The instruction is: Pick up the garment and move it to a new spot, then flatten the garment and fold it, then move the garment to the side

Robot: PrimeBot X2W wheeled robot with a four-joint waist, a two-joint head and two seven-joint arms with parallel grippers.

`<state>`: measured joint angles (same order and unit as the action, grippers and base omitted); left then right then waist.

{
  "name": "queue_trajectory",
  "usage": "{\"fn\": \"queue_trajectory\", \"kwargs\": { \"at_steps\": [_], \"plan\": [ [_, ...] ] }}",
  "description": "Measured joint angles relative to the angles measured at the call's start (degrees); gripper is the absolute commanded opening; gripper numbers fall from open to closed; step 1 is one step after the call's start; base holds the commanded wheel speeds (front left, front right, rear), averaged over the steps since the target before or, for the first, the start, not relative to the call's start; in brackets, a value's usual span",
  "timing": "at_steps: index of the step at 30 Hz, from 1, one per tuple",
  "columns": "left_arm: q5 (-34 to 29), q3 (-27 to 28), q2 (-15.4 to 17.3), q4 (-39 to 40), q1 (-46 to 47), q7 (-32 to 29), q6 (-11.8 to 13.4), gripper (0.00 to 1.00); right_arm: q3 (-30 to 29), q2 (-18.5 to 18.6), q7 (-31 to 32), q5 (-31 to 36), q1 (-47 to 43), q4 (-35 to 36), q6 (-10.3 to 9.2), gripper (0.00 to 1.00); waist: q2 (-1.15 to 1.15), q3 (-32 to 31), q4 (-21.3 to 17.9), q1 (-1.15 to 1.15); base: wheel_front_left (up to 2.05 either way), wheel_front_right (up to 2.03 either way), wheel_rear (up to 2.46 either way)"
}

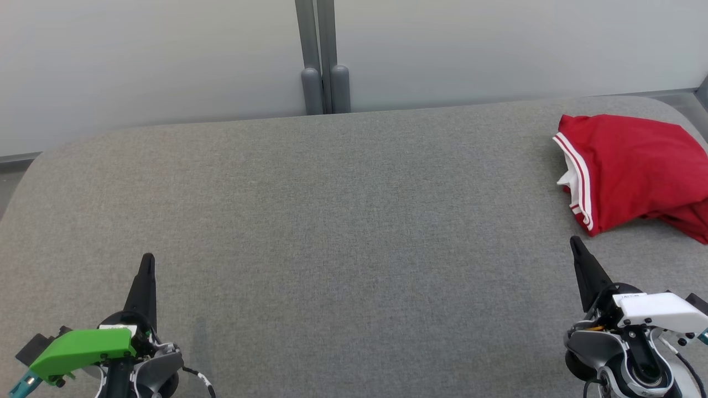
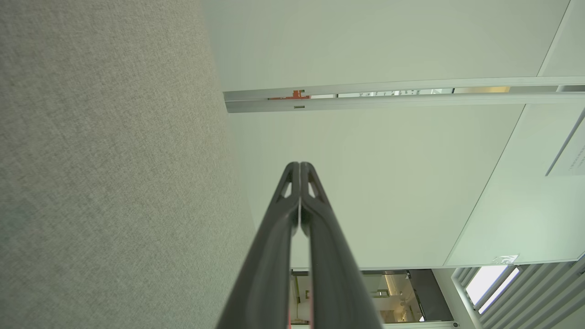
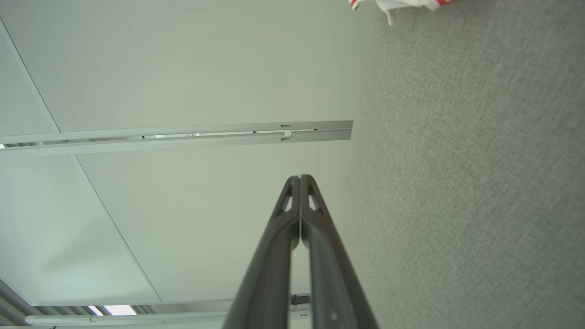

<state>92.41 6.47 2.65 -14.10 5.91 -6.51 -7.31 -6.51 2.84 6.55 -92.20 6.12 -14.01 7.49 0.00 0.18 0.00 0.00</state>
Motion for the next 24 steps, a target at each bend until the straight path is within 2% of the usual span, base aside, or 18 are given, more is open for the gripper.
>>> {"fn": "queue_trajectory", "kwargs": {
  "at_steps": [24],
  "plan": [
    [0.0, 0.0, 0.0, 0.0, 0.0, 0.0, 0.0, 0.00, 0.0, 0.0, 0.0, 0.0, 0.0, 0.0, 0.00, 0.00, 0.00, 0.0, 0.0, 0.00, 0.00, 0.00, 0.00]
  ]
}}
